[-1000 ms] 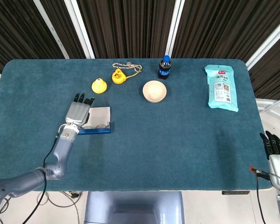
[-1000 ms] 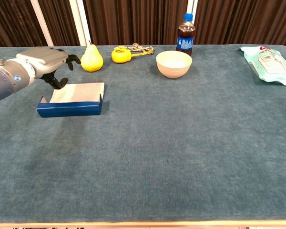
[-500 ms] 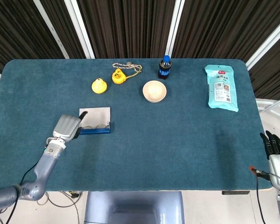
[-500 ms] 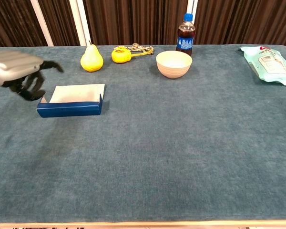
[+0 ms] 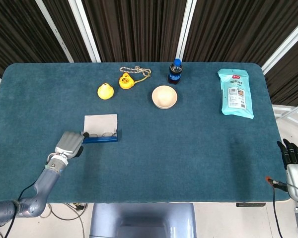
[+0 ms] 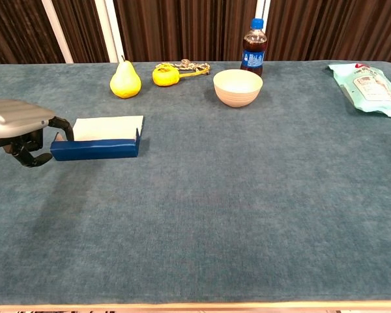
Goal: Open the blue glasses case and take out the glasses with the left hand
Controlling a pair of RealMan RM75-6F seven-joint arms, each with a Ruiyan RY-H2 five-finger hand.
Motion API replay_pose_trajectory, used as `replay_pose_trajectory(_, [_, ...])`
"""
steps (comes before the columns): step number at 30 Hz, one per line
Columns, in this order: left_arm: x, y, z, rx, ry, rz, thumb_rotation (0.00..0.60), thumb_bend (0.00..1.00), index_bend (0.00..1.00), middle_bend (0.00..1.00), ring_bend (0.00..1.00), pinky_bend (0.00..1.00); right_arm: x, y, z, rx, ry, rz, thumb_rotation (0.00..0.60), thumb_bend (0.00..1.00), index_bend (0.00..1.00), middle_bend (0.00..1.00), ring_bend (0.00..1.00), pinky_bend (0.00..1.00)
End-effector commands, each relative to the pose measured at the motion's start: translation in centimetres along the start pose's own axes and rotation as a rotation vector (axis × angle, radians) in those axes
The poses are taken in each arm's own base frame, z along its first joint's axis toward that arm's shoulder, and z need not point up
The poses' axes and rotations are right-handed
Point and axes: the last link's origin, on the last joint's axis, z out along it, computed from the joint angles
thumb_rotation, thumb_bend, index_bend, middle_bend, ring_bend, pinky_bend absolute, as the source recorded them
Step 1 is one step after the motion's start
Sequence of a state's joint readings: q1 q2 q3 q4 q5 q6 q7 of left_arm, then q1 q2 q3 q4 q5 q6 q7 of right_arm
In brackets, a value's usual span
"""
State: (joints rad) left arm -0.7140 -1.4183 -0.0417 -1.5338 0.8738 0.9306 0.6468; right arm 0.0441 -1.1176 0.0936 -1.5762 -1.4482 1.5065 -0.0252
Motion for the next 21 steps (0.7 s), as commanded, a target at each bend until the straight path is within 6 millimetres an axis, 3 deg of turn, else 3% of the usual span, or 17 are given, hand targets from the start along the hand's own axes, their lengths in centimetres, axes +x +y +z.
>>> replay_pose_trajectory(1, [-0.2, -0.1, -0.1, 0.003, -0.007, 0.0, 0.6, 0.46, 0.3, 0.99, 0.89, 0.96, 0.0, 0.0, 0.0, 0.0, -0.001, 0.001, 0.6, 0.16, 0.0, 0.0, 0.0, 0.21])
replay_pose_trajectory(9, [-0.3, 1.0, -2.2, -0.059, -0.068, -0.013, 0.6, 0.46, 0.4, 0.99, 0.89, 0.96, 0.0, 0.0, 0.0, 0.0, -0.003, 0.002, 0.6, 0.16, 0.0, 0.0, 0.0, 0.21])
replay_pose_trajectory(15, [0.0, 3.4, -3.9, -0.16, -0.129, -0.034, 0.6, 0.46, 0.36, 0.99, 0.89, 0.96, 0.0, -0.1, 0.0, -0.001, -0.004, 0.006, 0.6, 0.16, 0.0, 0.0, 0.0, 0.21])
replay_pose_trajectory(21, [1.2, 7.0, -4.7, -0.294, -0.105, -0.101, 0.6, 0.46, 0.29, 0.98, 0.88, 0.96, 0.0, -0.1, -0.1, -0.002, -0.005, 0.011, 0.6, 0.16, 0.0, 0.0, 0.0, 0.21])
